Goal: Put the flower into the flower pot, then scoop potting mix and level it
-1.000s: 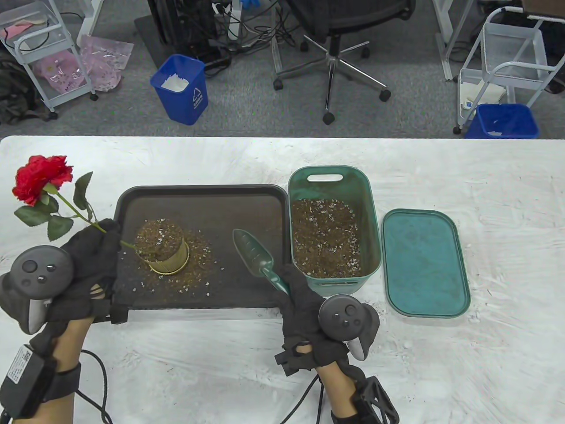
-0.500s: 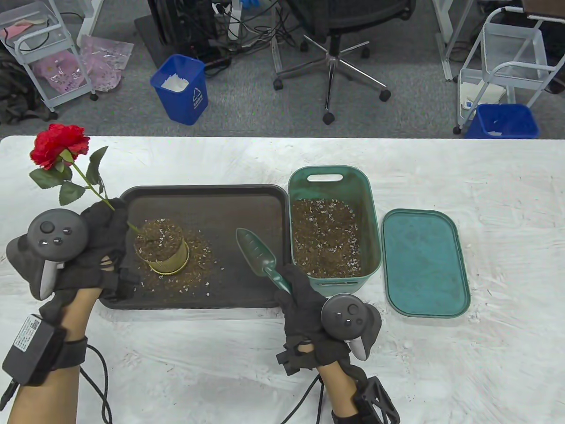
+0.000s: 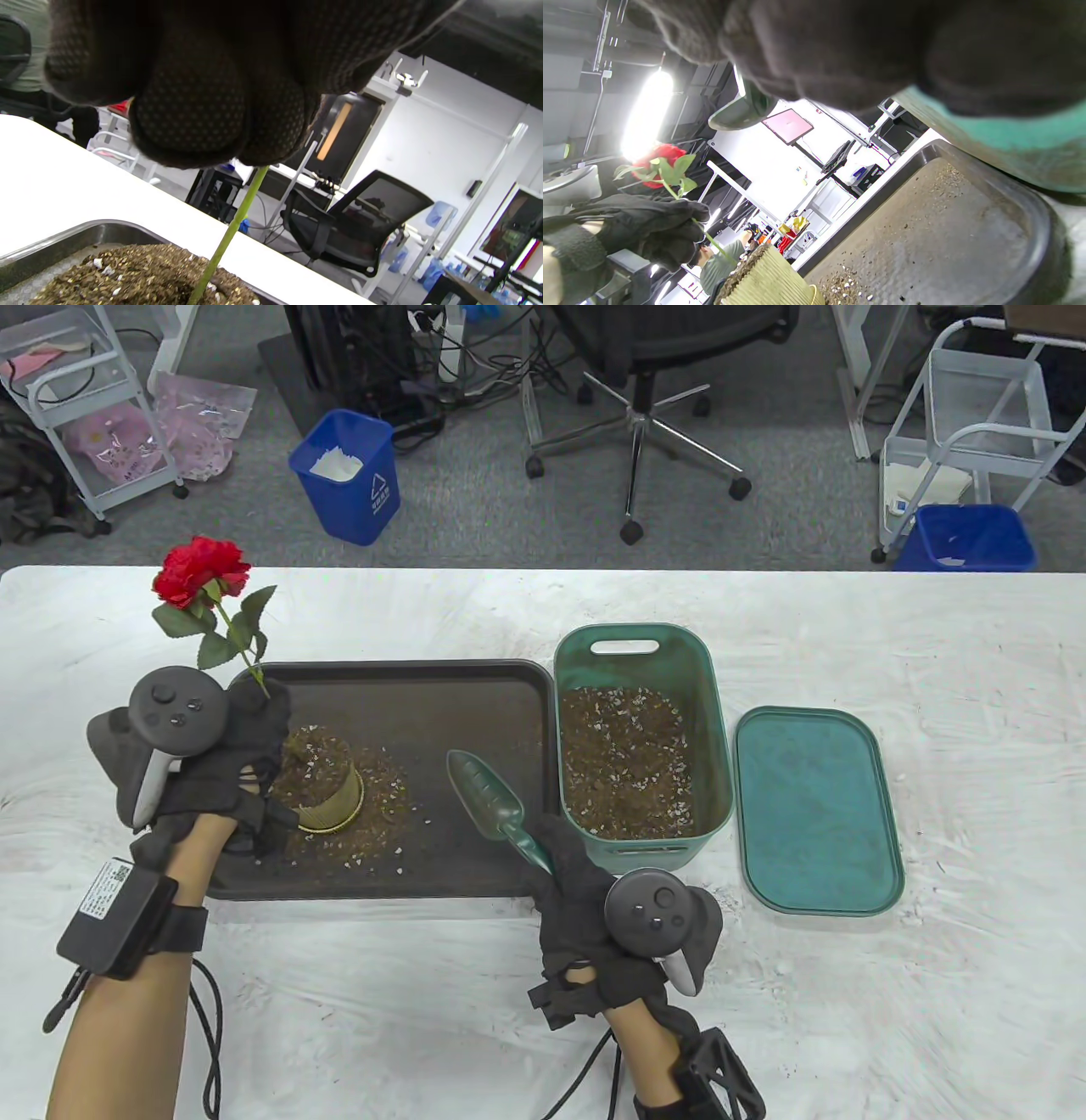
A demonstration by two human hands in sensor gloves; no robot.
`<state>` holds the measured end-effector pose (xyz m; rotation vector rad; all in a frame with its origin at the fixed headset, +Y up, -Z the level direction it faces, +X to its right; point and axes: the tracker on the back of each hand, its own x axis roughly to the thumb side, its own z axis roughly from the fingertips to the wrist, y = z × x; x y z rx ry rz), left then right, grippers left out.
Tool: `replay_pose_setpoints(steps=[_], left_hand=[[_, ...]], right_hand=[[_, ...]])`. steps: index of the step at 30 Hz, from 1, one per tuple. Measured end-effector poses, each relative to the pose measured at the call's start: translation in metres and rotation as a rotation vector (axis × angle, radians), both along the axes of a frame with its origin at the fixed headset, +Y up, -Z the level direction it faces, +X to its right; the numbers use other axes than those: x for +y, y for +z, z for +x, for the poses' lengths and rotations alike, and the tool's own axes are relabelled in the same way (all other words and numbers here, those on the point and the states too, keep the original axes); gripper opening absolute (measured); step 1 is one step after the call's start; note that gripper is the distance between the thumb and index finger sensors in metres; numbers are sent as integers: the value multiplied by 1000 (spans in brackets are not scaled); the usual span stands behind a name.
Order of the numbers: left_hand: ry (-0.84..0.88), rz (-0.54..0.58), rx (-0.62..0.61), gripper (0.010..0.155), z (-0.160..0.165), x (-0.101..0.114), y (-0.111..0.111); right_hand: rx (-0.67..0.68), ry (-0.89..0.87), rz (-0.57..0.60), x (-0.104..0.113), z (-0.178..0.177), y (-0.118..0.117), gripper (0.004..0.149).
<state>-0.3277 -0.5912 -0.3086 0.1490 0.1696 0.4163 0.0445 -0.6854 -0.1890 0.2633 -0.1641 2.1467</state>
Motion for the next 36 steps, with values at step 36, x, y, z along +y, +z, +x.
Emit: replay_pose_setpoints(steps=[36], left_hand=[[205, -117, -115, 44, -36, -15, -20]], right_hand=[[238, 664, -272, 44, -199, -121, 53]])
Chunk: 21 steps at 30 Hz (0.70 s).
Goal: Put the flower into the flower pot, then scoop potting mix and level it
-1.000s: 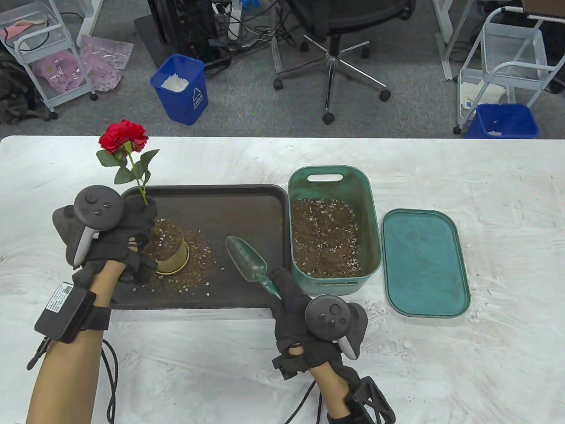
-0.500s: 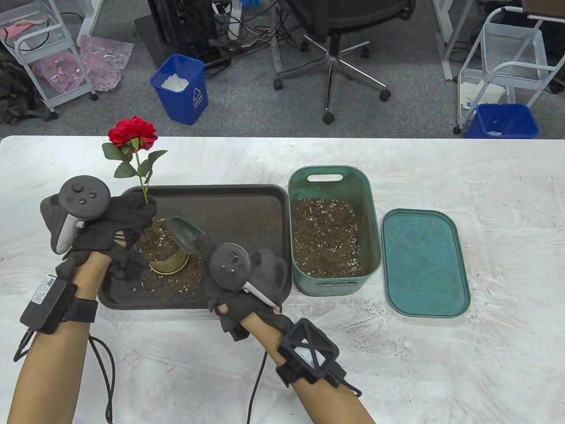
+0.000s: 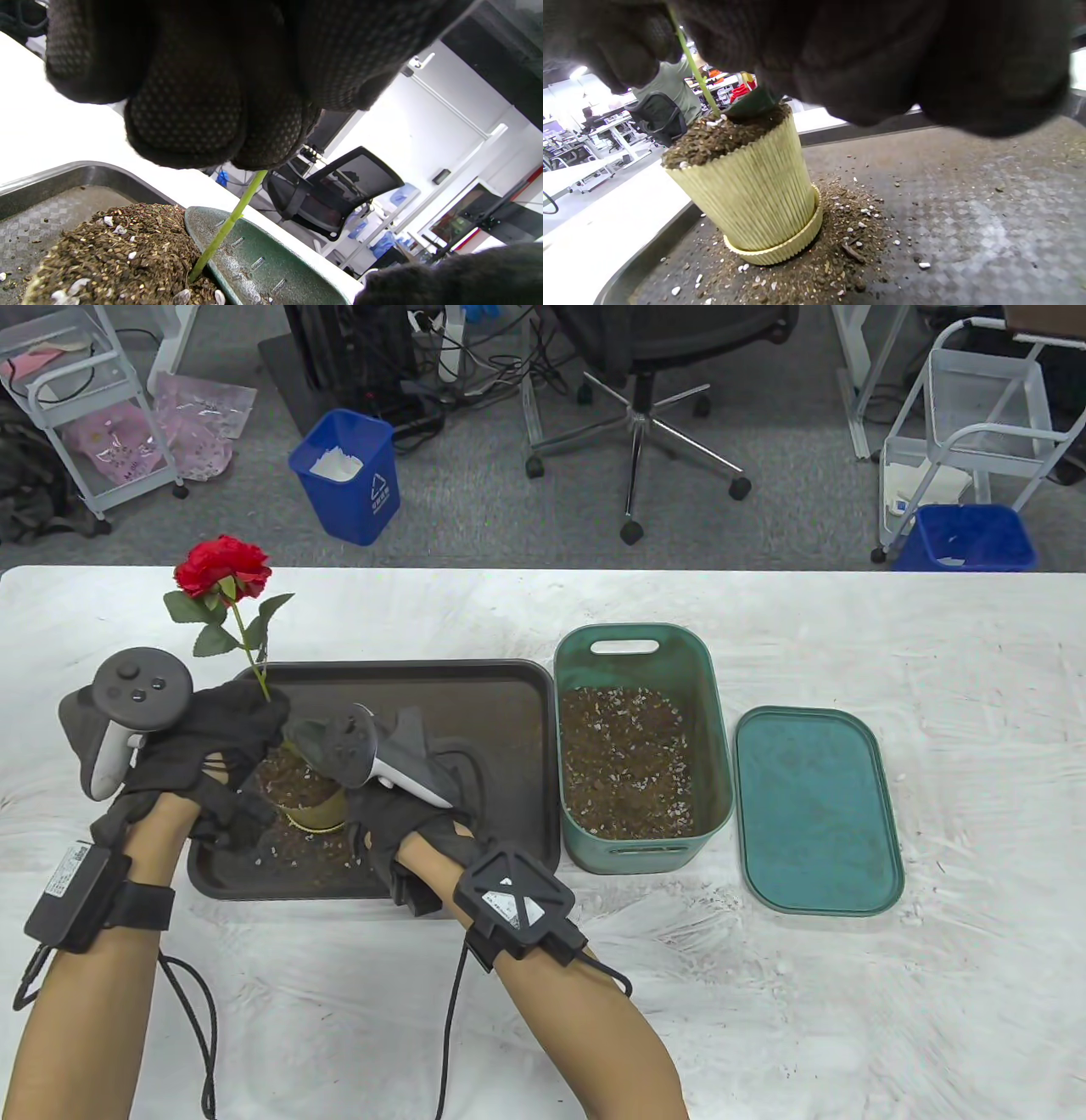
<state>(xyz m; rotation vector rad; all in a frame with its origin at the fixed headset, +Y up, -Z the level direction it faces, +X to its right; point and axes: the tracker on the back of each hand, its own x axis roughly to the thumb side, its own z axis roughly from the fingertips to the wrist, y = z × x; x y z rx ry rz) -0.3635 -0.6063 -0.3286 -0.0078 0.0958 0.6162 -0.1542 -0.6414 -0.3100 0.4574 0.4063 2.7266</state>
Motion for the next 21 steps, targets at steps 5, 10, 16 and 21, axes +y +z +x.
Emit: replay_pose_setpoints(steps=[5, 10, 16, 21], left_hand=[[29, -10, -2, 44, -5, -3, -4], [52, -10, -22, 44, -5, -7, -11], [108, -18, -11, 44, -7, -15, -23], [98, -23, -8, 44, -8, -14, -23]], right_hand=[[-28, -45, -18, -5, 0, -6, 47], [20, -8, 39, -11, -4, -6, 45], [38, 65, 46, -14, -11, 0, 45], [28, 6, 48, -19, -4, 7, 46]])
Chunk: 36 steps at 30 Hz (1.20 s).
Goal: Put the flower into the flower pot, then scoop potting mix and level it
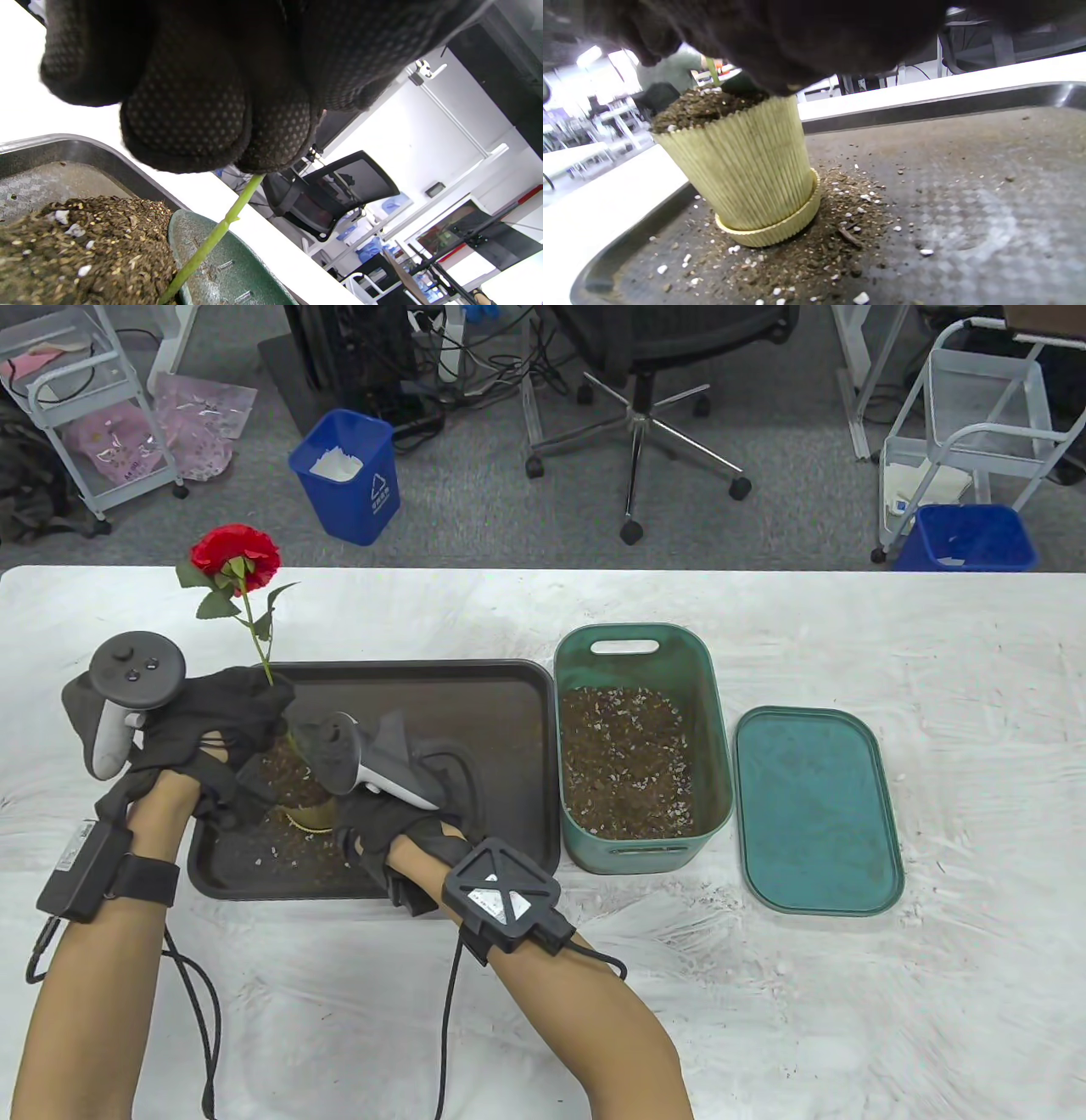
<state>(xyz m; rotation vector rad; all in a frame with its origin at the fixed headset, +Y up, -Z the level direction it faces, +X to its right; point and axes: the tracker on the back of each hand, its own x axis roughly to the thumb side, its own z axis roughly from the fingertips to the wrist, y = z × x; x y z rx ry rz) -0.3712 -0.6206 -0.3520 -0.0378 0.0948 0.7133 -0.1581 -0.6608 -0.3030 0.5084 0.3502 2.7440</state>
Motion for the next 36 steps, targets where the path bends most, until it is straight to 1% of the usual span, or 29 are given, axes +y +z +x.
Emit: replay_pose_setpoints(steps=[2, 7, 9, 12, 14, 15, 16, 20, 22, 25, 26, 27, 30, 33, 34, 36], left_hand=[[-6, 1, -2, 44, -1, 0, 0], [3, -3, 2, 44, -2, -1, -2], [4, -2, 5, 44, -2, -1, -3], [15, -6, 15, 44, -2, -3, -5], [23, -9, 20, 44, -3, -3, -6], [23, -9, 23, 44, -3, -3, -6], [23, -11, 25, 44, -3, -3, -6], [13, -14, 29, 44, -3, -2, -7], [8, -15, 31, 44, -3, -2, -8], [12, -18, 39, 44, -3, -2, -8], [16, -18, 42, 44, -3, -2, -9], [18, -19, 42, 44, -2, -2, -8], [19, -22, 44, 44, -2, -2, -9], [23, -34, 52, 44, -2, -1, -11], [21, -41, 55, 44, -2, 0, -12], [13, -46, 54, 44, -2, 1, -12]], right_hand=[[-19, -85, 71, -4, 10, 7, 47], [-36, -139, 115, 6, 33, 22, 48], [-41, -166, 114, 8, 41, 25, 49], [-26, -214, 73, 4, 47, 30, 48], [-15, -199, 47, -2, 46, 32, 48], [-4, -163, 36, -6, 44, 32, 48], [1, -145, 33, -8, 45, 33, 48], [-6, -218, 66, -3, 45, 34, 48], [16, -226, 76, -3, 43, 35, 48], [35, -144, 28, -8, 39, 34, 48], [21, -168, 60, -6, 39, 34, 48], [17, -176, 62, -4, 38, 33, 48], [42, -210, 101, 3, 30, 35, 48], [70, -179, 116, 9, 12, 33, 48], [91, -164, 129, 10, 1, 30, 48], [91, -124, 149, 13, -9, 28, 48]])
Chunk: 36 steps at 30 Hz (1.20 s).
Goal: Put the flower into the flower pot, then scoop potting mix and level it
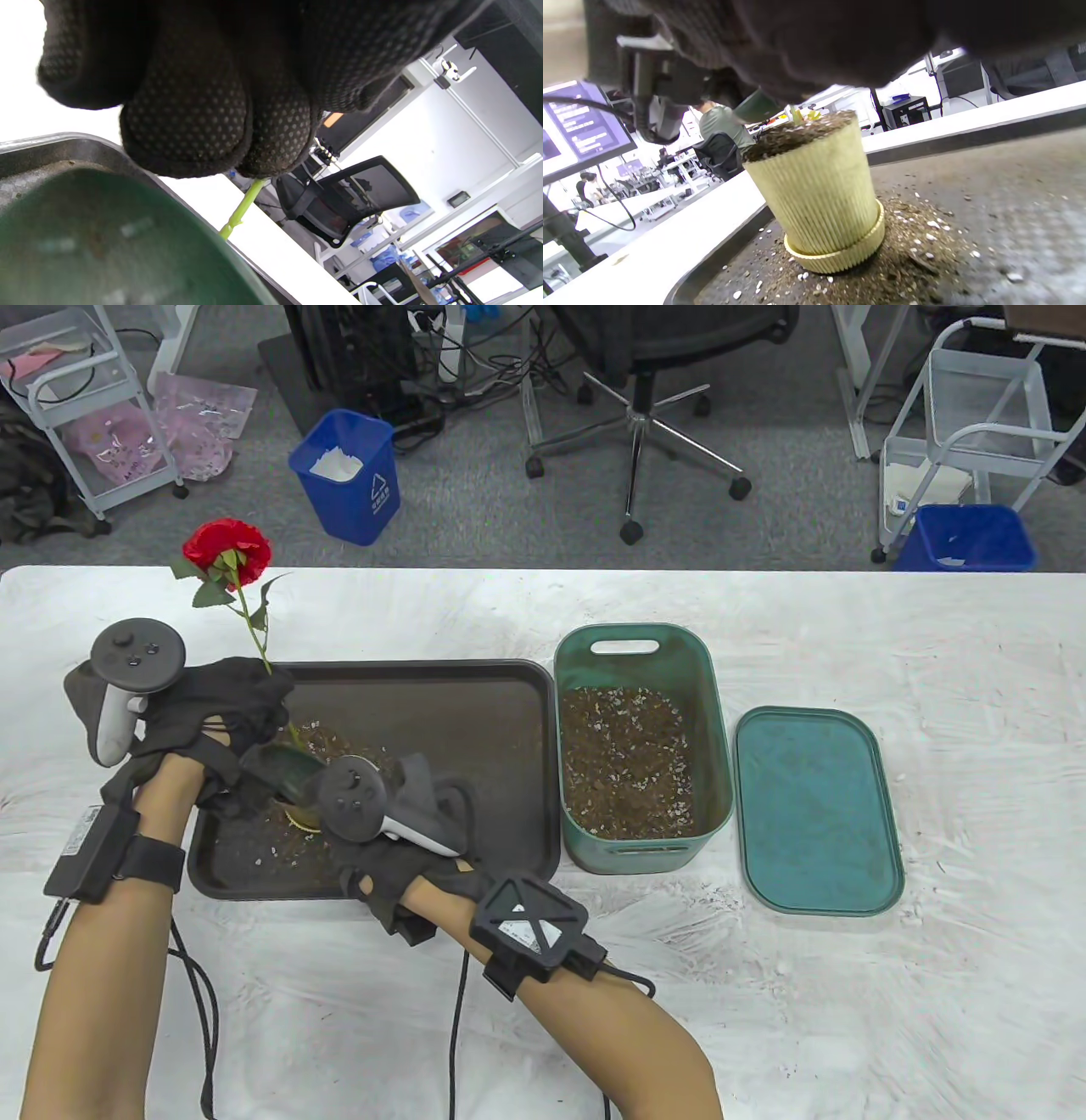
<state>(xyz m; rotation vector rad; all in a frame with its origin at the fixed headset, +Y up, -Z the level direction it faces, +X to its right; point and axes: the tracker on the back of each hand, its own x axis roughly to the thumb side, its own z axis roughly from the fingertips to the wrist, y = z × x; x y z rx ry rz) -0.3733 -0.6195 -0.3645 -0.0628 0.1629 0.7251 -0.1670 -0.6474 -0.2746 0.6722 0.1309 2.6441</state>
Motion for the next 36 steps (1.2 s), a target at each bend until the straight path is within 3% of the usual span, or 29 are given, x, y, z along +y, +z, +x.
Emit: replay_pose_setpoints(steps=[2, 8, 14, 17, 19, 22, 26, 29, 31, 36], left_hand=[[-12, -4, -14, 44, 0, 1, -1], [10, 2, -39, 44, 0, -1, -2], [51, 13, -41, 44, 0, -5, -2], [59, 12, -38, 44, -2, -6, -2], [63, 9, -44, 44, -3, -6, -3], [80, 0, -41, 44, -6, -7, -4], [84, 2, -44, 44, -6, -7, -4], [83, 6, -50, 44, -5, -8, -5], [90, 7, -49, 44, -5, -9, -4], [71, 27, -54, 44, -6, -6, 1]], right_hand=[[-14, 69, 7, 2, -9, -4, 48], [-74, 125, -243, -4, -15, -17, 46], [-48, 205, -317, -6, -20, -24, 46], [-27, 156, -313, -5, -13, -25, 47], [-20, 61, -238, -3, -6, -23, 47], [-4, 62, -126, 1, -1, -17, 47], [20, 125, -95, 3, -9, -9, 47], [13, 265, -176, -1, -19, -9, 47], [7, 292, -161, 3, -24, -8, 47], [25, 188, -97, 16, -2, -5, 46]])
